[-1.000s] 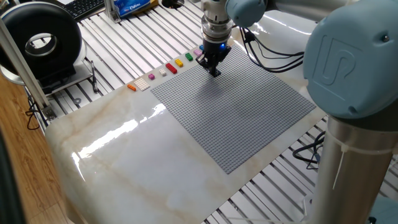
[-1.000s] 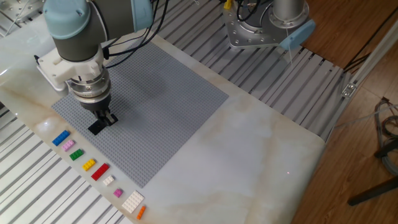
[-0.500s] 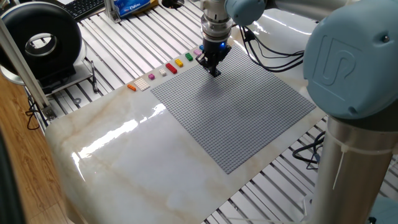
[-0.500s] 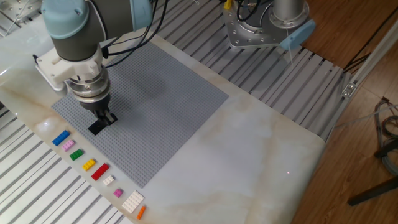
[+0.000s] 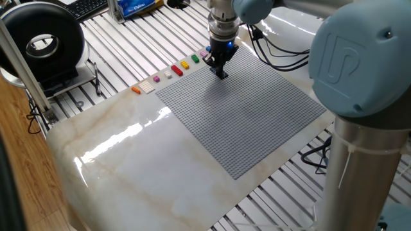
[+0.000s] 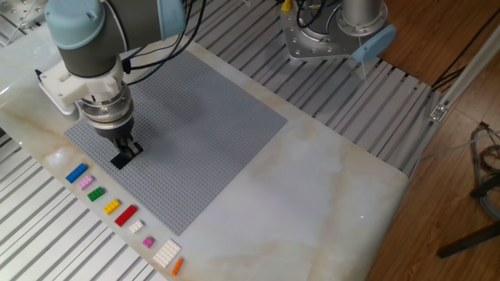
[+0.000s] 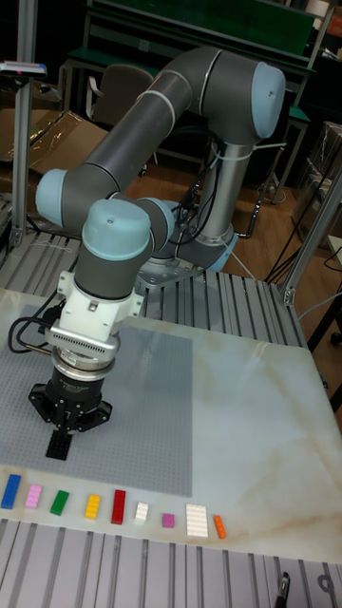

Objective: Stack small Lego blocks one on top of the other

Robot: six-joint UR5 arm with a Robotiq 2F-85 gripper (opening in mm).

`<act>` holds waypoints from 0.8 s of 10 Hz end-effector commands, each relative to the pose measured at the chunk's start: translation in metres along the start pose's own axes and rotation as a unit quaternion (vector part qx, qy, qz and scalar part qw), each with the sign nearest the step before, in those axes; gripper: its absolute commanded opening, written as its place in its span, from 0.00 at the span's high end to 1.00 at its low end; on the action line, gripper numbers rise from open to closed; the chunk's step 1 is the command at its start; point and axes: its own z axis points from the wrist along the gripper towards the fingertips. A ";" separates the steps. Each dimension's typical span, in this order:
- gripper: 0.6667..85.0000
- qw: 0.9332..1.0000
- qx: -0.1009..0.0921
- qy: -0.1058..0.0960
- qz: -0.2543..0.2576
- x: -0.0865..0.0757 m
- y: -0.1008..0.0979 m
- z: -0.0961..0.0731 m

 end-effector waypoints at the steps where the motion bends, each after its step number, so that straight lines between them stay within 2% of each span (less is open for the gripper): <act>1: 1.00 1.000 -0.006 -0.005 0.004 -0.006 0.001 0.005; 3: 1.00 1.000 -0.006 -0.005 0.003 -0.003 0.001 0.005; 5: 1.00 1.000 -0.011 0.013 0.005 0.013 0.001 -0.010; 6: 1.00 1.000 -0.015 0.015 0.007 0.018 0.002 -0.013; 8: 1.00 1.000 -0.019 0.001 0.005 0.012 0.003 0.001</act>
